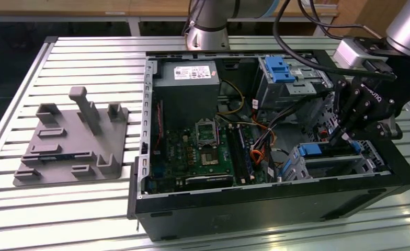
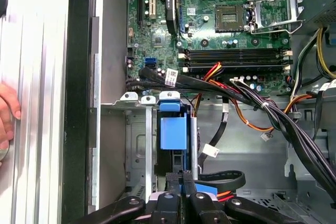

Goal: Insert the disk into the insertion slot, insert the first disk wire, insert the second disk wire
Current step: 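Insert the second disk wire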

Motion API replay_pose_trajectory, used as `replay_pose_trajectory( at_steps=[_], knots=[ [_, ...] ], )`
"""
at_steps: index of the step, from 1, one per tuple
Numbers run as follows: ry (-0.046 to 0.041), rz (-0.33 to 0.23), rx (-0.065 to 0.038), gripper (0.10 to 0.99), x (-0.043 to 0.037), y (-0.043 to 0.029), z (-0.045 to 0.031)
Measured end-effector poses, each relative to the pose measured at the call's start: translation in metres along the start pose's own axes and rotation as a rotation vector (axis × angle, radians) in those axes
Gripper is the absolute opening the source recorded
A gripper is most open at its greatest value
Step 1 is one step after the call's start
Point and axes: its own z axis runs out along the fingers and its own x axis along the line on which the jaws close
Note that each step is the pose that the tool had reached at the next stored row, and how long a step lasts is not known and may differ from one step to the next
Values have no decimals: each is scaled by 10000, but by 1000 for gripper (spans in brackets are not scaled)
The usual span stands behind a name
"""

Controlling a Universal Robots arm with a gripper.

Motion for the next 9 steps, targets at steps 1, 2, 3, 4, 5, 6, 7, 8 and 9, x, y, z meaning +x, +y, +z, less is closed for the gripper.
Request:
replay_pose_trajectory(
  at_steps=[1,2,3,4,5,6,7,8,9],
  knots=[
    [2,1,0,141,0,0,1],
    [3,0,0,141,-1,0,2],
    [3,0,0,141,-1,0,4],
    [3,0,1,141,-1,0,5],
    [1,0,0,141,-1,0,6],
    [1,0,0,141,-1,-1,7],
    [0,0,0,141,-1,-1,8],
    [0,0,0,141,-1,-1,10],
    [1,0,0,141,-1,-1,12]
  ],
)
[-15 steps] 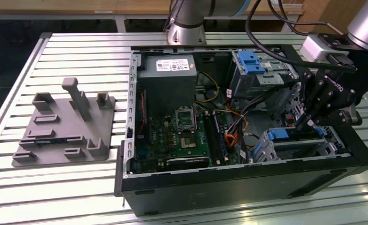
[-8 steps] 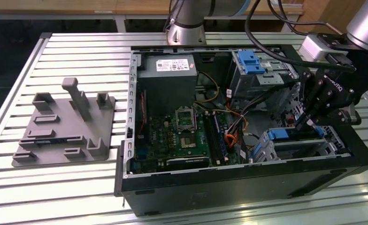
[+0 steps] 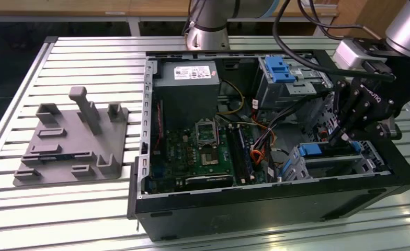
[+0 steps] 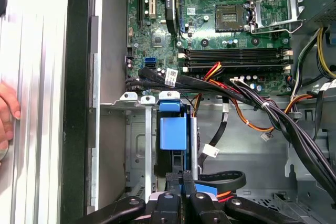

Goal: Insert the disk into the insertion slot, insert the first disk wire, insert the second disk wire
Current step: 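Insert the second disk wire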

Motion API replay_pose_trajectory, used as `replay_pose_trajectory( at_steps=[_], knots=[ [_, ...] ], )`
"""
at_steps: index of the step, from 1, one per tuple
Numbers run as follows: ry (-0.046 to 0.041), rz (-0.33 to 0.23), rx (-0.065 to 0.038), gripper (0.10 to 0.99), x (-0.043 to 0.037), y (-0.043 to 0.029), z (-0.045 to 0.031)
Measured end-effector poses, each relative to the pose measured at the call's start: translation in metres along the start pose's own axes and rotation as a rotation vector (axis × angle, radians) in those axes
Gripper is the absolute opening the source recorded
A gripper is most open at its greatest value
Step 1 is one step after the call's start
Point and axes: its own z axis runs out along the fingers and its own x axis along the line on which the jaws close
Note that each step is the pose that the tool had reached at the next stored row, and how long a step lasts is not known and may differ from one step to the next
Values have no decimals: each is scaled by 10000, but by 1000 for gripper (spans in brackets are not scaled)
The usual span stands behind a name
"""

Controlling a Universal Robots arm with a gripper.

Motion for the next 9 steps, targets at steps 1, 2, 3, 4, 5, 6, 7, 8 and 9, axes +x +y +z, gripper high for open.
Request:
replay_pose_trajectory(
  at_steps=[1,2,3,4,5,6,7,8,9],
  knots=[
    [-1,0,0,141,0,0,3],
    [1,1,0,141,0,0,5],
    [2,0,0,141,0,-1,7],
    [2,0,0,141,-1,-1,9],
    [2,0,0,141,-1,-1,12],
    [2,0,0,141,-1,-2,15],
    [2,0,0,141,-2,-2,18],
    [2,0,0,141,-2,-2,22],
    [3,0,0,141,-2,-2,24]
  ],
)
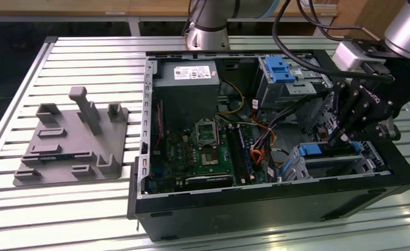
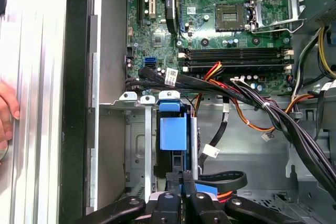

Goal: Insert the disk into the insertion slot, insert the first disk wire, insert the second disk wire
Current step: 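Insert the second disk wire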

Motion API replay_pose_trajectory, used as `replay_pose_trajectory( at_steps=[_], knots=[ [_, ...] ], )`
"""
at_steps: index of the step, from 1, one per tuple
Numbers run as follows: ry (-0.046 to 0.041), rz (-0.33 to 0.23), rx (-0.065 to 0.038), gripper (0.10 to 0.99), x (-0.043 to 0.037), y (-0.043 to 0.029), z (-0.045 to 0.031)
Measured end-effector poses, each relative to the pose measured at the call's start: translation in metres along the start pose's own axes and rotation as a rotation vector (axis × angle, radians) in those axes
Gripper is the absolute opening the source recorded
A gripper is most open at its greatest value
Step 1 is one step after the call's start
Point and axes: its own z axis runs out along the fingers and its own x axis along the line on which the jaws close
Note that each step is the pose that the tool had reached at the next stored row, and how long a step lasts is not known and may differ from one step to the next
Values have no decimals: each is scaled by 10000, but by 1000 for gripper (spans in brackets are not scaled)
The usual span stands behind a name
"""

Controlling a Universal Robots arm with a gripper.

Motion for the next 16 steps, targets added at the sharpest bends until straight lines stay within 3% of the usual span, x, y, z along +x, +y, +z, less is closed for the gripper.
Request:
replay_pose_trajectory(
  at_steps=[16],
  knots=[
    [-9,-1,1,153,7,-15,23]
  ],
)
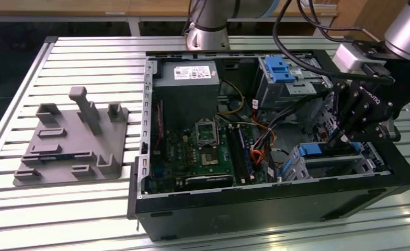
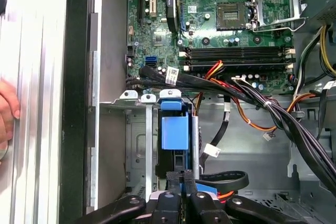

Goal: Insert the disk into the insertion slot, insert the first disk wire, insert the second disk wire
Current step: 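Insert the second disk wire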

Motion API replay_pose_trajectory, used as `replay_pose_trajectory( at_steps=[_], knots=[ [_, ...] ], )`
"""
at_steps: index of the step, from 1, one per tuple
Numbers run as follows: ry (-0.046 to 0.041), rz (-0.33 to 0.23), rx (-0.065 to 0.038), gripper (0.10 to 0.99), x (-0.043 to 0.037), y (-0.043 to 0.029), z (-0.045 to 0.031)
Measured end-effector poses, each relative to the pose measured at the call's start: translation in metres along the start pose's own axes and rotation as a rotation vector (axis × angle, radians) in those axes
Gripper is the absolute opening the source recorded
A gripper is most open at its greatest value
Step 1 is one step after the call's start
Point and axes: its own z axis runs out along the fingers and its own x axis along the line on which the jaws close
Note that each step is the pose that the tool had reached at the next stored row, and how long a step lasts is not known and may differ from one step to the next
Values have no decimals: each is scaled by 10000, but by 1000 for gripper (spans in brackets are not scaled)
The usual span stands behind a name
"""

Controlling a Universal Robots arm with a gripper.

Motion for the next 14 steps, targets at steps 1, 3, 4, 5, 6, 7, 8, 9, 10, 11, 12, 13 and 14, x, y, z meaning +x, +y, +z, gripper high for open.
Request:
replay_pose_trajectory(
  at_steps=[1,3,4,5,6,7,8,9,10,11,12,13,14],
  knots=[
    [-14,-3,0,153,-1,-1,1],
    [0,-1,-1,216,2,2,-27],
    [4,0,-1,216,4,4,-49],
    [3,0,-1,216,6,7,-75],
    [5,1,-1,216,9,10,-109],
    [6,1,0,216,12,14,-150],
    [5,1,4,216,15,18,-193],
    [6,1,7,216,19,22,-241],
    [6,1,10,216,22,26,-286],
    [6,2,14,216,26,30,-331],
    [5,2,15,216,29,35,-375],
    [5,3,17,216,32,39,-420],
    [8,3,18,216,35,42,-460]
  ],
)
